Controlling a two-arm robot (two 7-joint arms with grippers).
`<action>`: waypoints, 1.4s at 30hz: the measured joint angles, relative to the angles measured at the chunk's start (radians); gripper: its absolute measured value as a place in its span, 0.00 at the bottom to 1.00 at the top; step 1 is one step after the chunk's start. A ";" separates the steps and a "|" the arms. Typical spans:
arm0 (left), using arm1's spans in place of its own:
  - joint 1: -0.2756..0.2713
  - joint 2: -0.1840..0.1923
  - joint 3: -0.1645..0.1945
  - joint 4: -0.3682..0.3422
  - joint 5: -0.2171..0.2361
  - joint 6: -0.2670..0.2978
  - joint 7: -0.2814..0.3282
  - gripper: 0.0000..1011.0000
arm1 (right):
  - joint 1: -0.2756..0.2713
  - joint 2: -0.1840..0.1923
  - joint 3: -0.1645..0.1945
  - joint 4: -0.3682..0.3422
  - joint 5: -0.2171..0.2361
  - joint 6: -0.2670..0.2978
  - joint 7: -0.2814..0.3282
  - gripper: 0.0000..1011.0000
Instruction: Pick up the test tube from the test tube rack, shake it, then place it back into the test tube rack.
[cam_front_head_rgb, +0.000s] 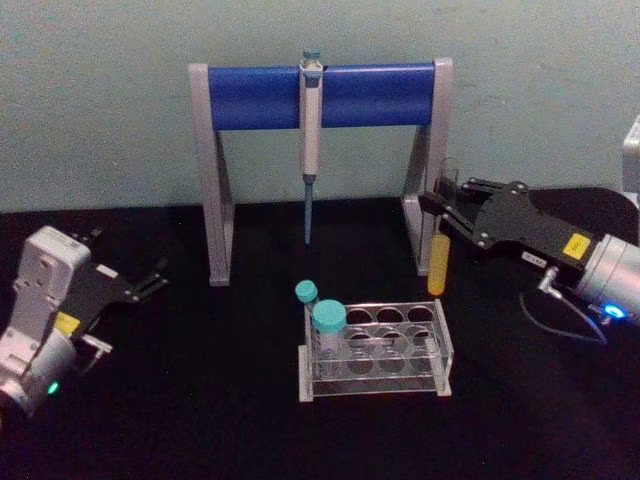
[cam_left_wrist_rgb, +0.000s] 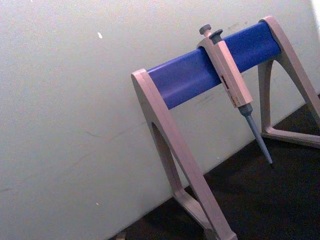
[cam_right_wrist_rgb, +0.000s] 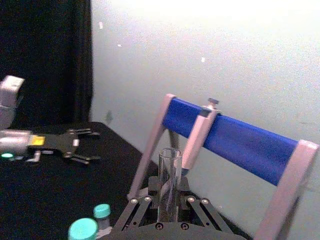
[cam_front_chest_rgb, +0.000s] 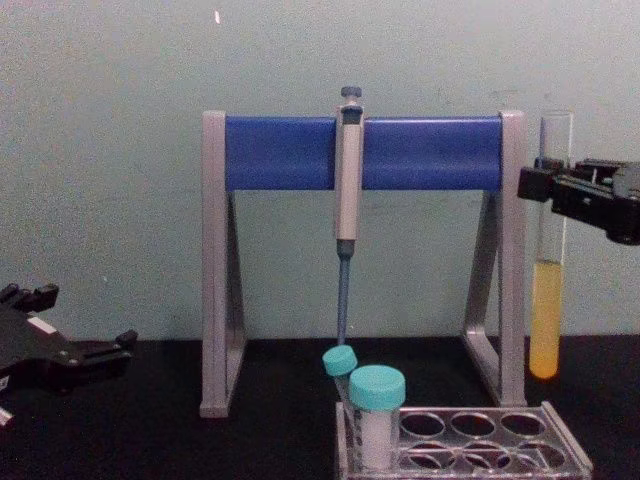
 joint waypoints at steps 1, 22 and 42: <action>0.000 0.000 0.000 0.000 0.000 0.000 0.000 0.99 | 0.001 -0.011 0.003 0.005 -0.012 -0.002 -0.016 0.23; 0.000 0.000 0.000 0.000 0.000 0.000 0.000 0.99 | 0.057 -0.134 -0.018 0.085 -0.015 -0.032 0.045 0.23; 0.000 0.000 0.000 0.000 0.000 0.000 0.000 0.99 | 0.015 0.033 -0.033 -0.036 0.015 0.056 0.068 0.23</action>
